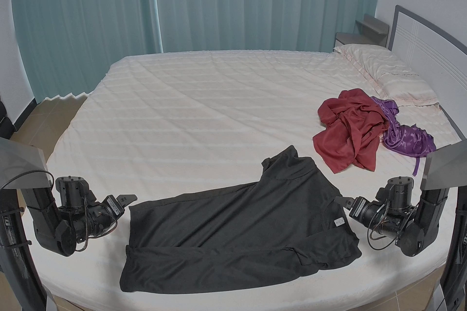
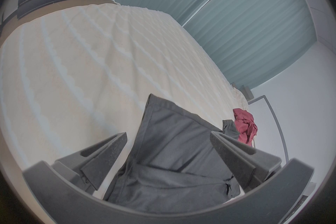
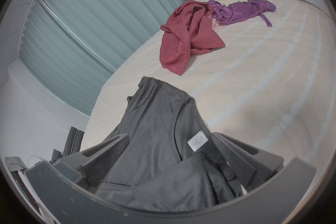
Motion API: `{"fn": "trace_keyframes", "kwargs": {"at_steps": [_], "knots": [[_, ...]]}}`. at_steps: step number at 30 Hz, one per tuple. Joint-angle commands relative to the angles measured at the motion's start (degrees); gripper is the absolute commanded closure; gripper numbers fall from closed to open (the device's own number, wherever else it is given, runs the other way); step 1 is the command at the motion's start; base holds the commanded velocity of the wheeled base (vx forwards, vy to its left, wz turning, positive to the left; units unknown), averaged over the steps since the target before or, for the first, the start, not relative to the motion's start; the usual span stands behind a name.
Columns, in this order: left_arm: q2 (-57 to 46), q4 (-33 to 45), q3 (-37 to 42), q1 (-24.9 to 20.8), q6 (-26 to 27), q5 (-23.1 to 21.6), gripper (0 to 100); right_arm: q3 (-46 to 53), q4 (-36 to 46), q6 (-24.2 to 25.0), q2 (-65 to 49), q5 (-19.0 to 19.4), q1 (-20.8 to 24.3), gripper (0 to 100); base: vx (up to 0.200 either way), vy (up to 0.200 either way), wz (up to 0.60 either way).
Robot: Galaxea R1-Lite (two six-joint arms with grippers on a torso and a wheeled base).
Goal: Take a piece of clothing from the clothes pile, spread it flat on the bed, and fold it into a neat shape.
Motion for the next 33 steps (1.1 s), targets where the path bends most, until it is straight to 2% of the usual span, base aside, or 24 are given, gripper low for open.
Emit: {"fn": "trace_keyframes", "kwargs": {"at_steps": [1, 6, 9, 22, 27, 30, 33], "knots": [[0.9, 0.0, -0.5, 0.0, 0.0, 0.0, 0, 0.1, 0.0, 0.0, 0.0, 0.0, 0.3, 0, 0.0, 0.0, 0.0], [0.5, 0.0, -0.3, 0.1, -0.4, 0.0, 0, 0.1, 0.0, 0.0, 0.1, 0.0, 0.6, 0, 0.0, 0.0, 0.0], [0.7, -0.1, -0.3, 0.1, -0.4, 0.0, 0, 0.3, 0.0, 0.0, 0.1, 0.0, 0.6, 0, 0.0, 0.2, 0.0], [2.6, -0.4, -1.9, -0.6, -0.1, 0.9, 0, 0.4, -0.1, -0.2, -0.4, -0.1, 0.9, 0, 0.0, 0.0, 0.0], [7.7, 2.3, -8.9, -3.6, 2.0, 6.8, 0, 0.5, -0.1, -0.3, -0.4, -0.1, 1.7, 0, 0.0, 0.0, 0.0], [10.7, 6.2, -13.3, -3.8, 5.4, 8.4, 0, 0.6, -0.2, -0.3, -0.4, -0.1, 1.9, 0, 0.0, 0.0, 0.0], [11.9, 8.6, -16.3, -3.8, 5.9, 8.4, 0, 0.6, -0.1, -0.3, -0.4, -0.1, 1.9, 0, 0.0, 0.0, 0.0]]}}
